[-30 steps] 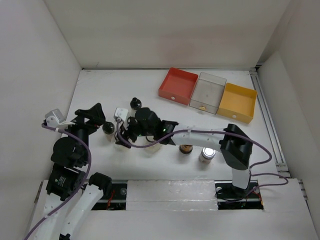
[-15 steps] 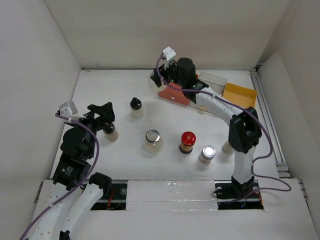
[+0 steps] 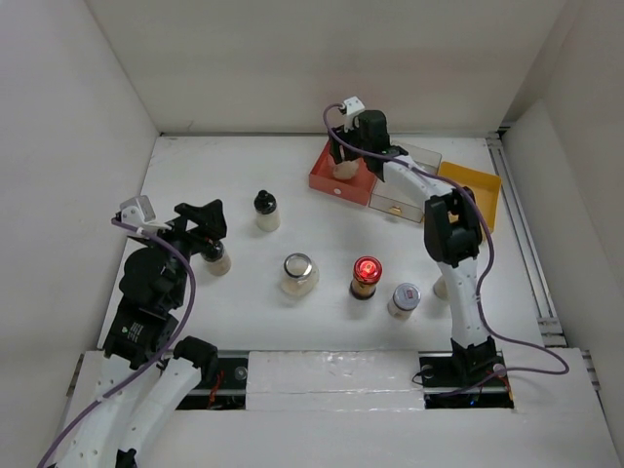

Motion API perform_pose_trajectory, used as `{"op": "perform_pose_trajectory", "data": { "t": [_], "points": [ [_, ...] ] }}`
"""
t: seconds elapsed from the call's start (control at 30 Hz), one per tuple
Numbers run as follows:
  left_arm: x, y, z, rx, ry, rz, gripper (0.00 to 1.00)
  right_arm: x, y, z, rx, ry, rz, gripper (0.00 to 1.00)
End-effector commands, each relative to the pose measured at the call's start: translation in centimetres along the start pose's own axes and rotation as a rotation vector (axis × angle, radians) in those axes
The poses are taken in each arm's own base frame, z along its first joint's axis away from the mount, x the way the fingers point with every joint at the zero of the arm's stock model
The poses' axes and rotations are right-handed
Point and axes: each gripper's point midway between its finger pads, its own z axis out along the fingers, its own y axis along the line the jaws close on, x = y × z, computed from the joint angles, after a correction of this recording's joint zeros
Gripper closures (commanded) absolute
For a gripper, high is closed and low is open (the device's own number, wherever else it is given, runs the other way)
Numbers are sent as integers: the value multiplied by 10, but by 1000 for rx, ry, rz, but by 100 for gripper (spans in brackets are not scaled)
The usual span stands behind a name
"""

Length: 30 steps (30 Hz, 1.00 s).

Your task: Organize the condiment bottles

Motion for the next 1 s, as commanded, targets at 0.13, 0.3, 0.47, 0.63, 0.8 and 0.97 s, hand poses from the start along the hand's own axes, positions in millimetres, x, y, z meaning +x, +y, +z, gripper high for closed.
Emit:
{"op": "perform_pose_trajectory", "data": {
  "t": [0.13, 0.3, 0.47, 0.63, 0.8, 0.97],
  "points": [
    [-6, -6, 6, 17, -26, 9, 3, -60, -5, -3, 9, -157, 2, 21],
    [-6, -6, 6, 17, -25, 9, 4, -88, -9, -26, 11, -201, -1, 9],
    [-6, -6, 6, 17, -25, 9, 4, -120, 7, -75, -66, -249, -43, 5],
    [-6, -6, 6, 17, -25, 9, 4, -110, 95, -117, -288, -248, -168, 7],
    [-6, -6, 6, 19, -25, 10, 4, -58, 221, -129, -531, -189, -295, 6],
    [-6, -7, 6, 26, -20, 10, 4, -39, 271, -118, -609, -165, -342, 2]
  ]
}}
